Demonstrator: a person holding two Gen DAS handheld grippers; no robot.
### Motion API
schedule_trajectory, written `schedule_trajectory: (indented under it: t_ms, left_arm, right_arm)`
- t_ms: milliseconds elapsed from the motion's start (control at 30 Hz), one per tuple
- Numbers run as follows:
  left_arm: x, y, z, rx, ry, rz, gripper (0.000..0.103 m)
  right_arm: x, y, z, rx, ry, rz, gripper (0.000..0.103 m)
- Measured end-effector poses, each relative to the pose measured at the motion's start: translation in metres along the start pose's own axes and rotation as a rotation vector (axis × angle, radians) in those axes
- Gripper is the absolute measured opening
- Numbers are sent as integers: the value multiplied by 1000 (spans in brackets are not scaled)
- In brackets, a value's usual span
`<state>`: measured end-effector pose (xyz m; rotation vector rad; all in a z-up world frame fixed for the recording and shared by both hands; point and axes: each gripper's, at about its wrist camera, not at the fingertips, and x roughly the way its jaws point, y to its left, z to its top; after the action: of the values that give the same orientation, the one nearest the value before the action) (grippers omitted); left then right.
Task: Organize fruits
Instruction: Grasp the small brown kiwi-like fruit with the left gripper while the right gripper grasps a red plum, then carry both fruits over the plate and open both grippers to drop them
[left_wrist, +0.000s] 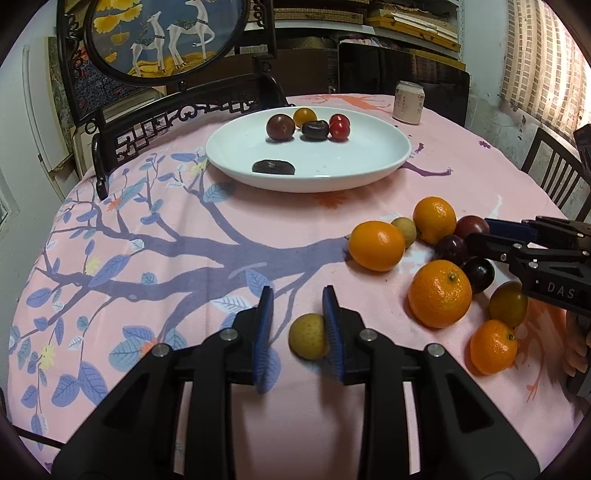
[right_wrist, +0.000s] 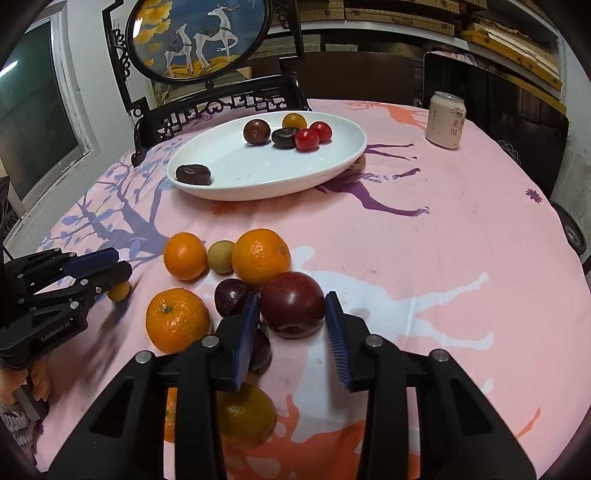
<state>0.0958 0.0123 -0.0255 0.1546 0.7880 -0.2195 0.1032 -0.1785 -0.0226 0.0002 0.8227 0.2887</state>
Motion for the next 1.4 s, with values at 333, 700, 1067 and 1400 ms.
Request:
schedule_trajectory:
  t_ms: [333,700,1067,1400]
  left_arm:
    - [8,-8,-1,24,37,-51,32]
    - [-3,9,27,-59,-42,-39,21]
    - [-6,-1,4,-14,-7,-78,54]
    - [7,-15,-8,46,76,-75,33]
  right_arm:
    - [-1,2,0,-14,-9,-17,38]
    - [-16,-1,8,5,-85,-29,35]
    - [-7,-13,7,48,-40,-20,37]
    - [-1,-27,6,106,-15,-4,40]
